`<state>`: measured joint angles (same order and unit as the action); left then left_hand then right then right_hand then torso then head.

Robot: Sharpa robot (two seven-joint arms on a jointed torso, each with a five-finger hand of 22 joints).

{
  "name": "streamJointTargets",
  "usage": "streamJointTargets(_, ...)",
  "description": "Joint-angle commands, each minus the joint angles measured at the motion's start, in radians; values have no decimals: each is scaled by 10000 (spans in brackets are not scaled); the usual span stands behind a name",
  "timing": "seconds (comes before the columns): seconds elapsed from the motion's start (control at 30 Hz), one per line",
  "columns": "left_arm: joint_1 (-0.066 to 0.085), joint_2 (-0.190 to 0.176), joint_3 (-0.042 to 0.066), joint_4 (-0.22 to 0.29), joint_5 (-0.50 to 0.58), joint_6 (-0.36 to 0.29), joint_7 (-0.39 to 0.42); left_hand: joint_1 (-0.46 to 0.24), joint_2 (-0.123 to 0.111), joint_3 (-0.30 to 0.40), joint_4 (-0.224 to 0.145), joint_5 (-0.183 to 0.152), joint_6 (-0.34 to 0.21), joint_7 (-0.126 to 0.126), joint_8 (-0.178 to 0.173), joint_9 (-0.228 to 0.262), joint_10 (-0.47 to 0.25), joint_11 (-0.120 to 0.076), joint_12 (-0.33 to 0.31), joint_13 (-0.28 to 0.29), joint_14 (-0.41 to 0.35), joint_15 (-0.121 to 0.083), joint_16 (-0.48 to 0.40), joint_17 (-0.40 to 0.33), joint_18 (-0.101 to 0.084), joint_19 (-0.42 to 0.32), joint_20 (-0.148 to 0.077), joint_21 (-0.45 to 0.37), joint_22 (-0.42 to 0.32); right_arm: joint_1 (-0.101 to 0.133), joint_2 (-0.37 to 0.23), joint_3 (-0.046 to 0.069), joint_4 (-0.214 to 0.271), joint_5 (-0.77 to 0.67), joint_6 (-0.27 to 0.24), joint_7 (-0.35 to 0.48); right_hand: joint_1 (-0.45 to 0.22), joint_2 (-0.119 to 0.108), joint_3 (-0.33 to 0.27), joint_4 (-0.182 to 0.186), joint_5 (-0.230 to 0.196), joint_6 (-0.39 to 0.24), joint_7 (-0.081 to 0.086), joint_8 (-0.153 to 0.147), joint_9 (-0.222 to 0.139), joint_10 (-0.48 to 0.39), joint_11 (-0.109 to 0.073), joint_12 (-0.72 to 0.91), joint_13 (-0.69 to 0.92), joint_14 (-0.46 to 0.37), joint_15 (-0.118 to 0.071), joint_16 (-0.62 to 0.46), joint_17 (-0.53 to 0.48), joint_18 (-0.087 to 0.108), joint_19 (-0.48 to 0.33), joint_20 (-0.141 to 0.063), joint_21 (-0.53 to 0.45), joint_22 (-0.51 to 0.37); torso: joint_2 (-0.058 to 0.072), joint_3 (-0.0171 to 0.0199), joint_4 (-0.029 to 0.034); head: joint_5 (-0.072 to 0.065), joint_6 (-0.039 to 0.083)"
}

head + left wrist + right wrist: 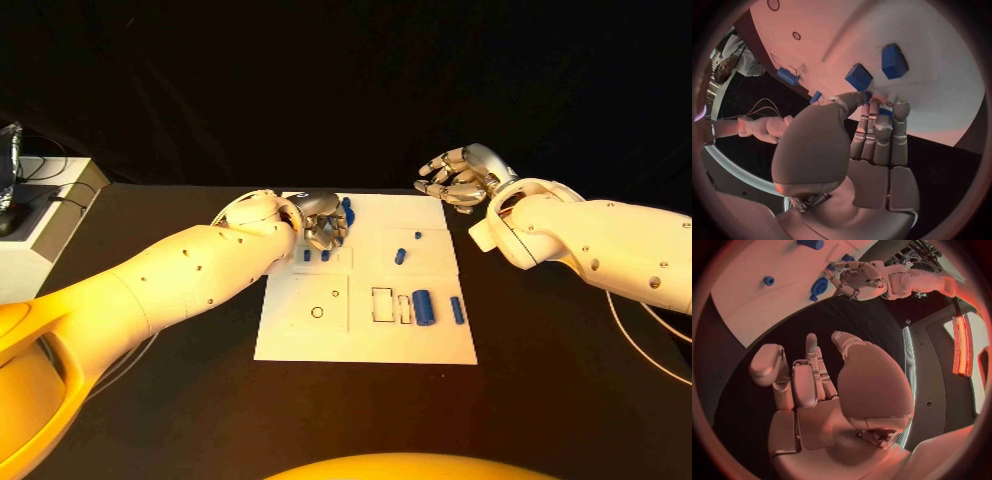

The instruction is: Assemble the parts on the task board

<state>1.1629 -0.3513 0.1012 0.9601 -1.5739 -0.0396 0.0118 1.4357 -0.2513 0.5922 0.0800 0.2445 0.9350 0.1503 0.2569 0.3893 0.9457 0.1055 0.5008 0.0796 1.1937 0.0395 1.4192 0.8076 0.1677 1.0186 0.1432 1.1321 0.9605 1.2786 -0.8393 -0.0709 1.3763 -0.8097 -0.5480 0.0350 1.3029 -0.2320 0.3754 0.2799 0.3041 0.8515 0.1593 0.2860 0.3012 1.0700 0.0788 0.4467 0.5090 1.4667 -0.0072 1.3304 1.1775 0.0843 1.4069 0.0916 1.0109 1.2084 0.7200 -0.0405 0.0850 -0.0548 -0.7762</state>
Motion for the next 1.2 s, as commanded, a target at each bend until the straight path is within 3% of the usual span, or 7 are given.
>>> streamJointTargets(0.03, -29, 47, -16, -89, 14, 167, 4, 4, 91, 97, -30, -32, 65, 28, -26, -16, 127, 14, -69, -25, 92, 21, 45, 15, -115, 75, -21, 77, 56, 0, 8, 2, 29, -103, 13, 149, -8, -113, 42, 13, 30, -16, 56, 22, 14, 1, 29, -42, -9, 13, 64, -31, -8, 204, 4, 42, -55, -11, 4, 1, -13, -11, -3)
streamJointTargets(0.3, -36, 108, -19, -260, 25, 12, -32, 68, 239, 354, -266, -50, 222, 98, -83, -36, 384, 7, -406, -91, 230, -7, 135, 41, -157, 233, -59, 351, 334, 0, 15, 2, 44, -113, 17, 157, -24, -113, 38, 21, 29, -17, 59, 24, 14, 10, 32, -62, -33, 14, 67, -31, -4, 205, 3, 44, -63, -14, -7, -2, -7, -25, -2)
streamJointTargets(0.8, -41, 128, -33, -323, 155, -123, 94, -163, 226, 380, -361, -56, 407, 71, -115, -34, 737, -25, -782, -107, 380, -26, 222, 96, -200, 362, -64, 563, 573, 0, 26, 2, 44, -106, 12, 169, -41, -111, 34, 29, 29, -11, 60, 30, 16, 23, 35, -81, -58, 11, 70, -39, -12, 206, 1, 47, -76, -20, -19, -6, 11, -28, -9)
streamJointTargets(1.2, -123, -178, -17, 74, 809, -1302, 552, -316, 313, 489, -555, -14, 778, 56, -113, 30, 1494, -110, -1586, -96, 991, -117, 425, 753, -346, 1016, -158, 1055, 1180, -1, 19, 2, 40, -103, 7, 183, -49, -110, 33, 31, 29, -6, 59, 34, 17, 29, 35, -91, -71, 11, 71, -39, -10, 209, -4, 48, -93, -29, -18, -27, 16, -5, 55)
